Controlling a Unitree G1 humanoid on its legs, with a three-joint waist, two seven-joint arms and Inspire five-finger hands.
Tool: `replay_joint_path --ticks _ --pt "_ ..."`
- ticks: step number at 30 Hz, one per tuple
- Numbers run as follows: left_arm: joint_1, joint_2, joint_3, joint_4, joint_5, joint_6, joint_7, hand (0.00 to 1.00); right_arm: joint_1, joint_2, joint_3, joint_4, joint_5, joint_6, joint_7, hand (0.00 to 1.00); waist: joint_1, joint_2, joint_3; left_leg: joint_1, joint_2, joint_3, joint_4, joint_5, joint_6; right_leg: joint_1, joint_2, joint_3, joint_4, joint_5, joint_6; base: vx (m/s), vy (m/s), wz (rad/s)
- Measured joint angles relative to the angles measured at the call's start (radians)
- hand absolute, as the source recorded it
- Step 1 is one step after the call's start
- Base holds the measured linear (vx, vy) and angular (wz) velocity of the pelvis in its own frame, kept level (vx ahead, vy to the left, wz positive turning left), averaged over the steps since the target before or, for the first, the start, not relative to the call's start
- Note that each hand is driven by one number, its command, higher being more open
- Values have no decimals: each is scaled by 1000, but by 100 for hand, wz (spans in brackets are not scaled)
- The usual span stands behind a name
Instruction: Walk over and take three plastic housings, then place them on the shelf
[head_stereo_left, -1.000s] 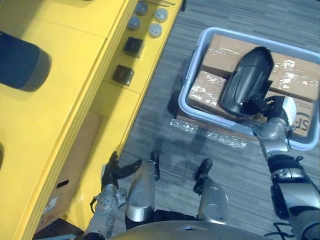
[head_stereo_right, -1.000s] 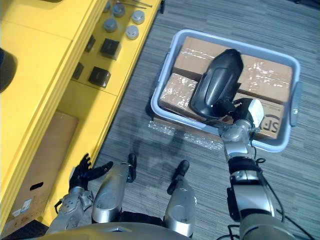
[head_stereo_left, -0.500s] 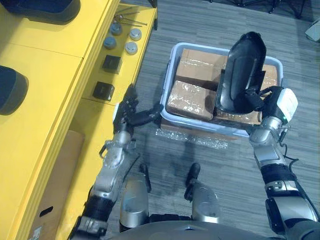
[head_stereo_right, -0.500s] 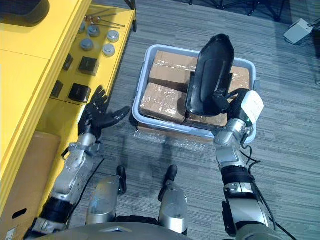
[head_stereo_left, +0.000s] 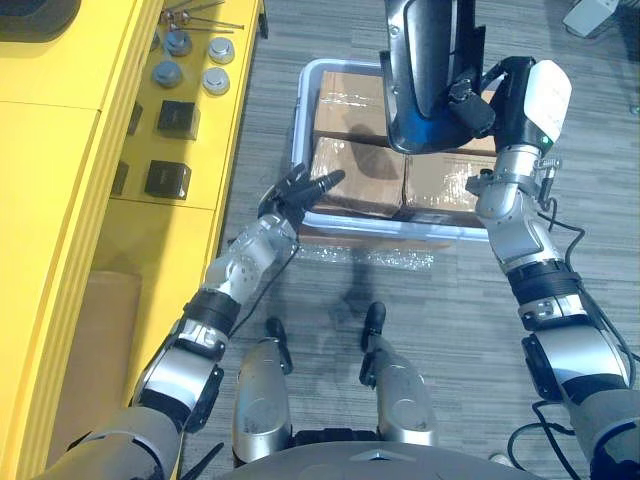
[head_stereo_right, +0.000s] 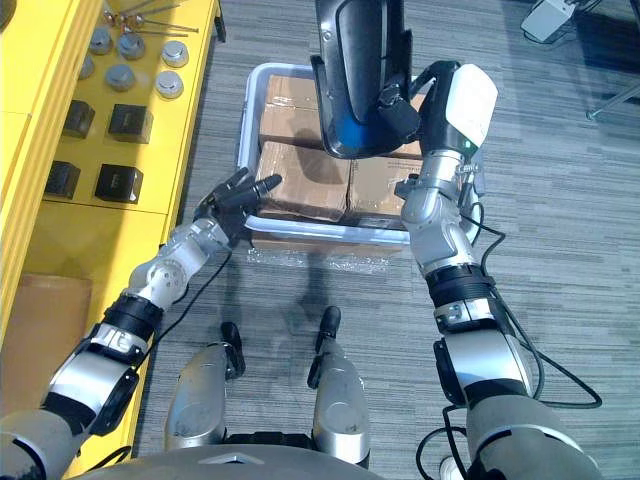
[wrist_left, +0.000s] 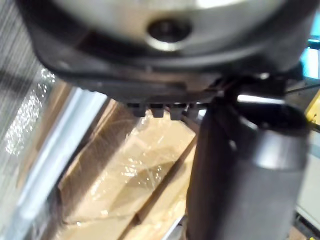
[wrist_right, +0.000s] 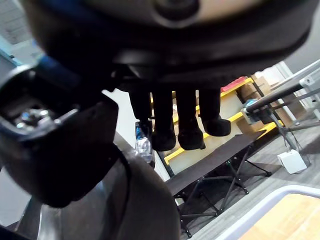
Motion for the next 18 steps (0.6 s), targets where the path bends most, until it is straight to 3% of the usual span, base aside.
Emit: replay_joint_path --ticks 6,11,18 --pt "-60 -42 -4 22 -197 -14 -28 100 -9 2 63 0 -41 -28 15 0 -19 -2 1 10 -14 3 -46 22 -1 -11 -7 4 0 2 -1 6 -1 2" --pt "-67 -47 -23 22 -334 -86 -67 100 -24 7 94 1 -77 -93 23 0 -32 -3 1 34 -18 13 -85 41 -7 -10 -7 13 0 1 -3 -8 -13 -4" --pt "-76 -60 -26 22 -370 -119 -105 100 -23 56 171 20 -79 -148 23 0 -38 -3 1 40 -15 22 -83 42 -8 -10 -3 28 0 1 -4 -41 -11 -4"
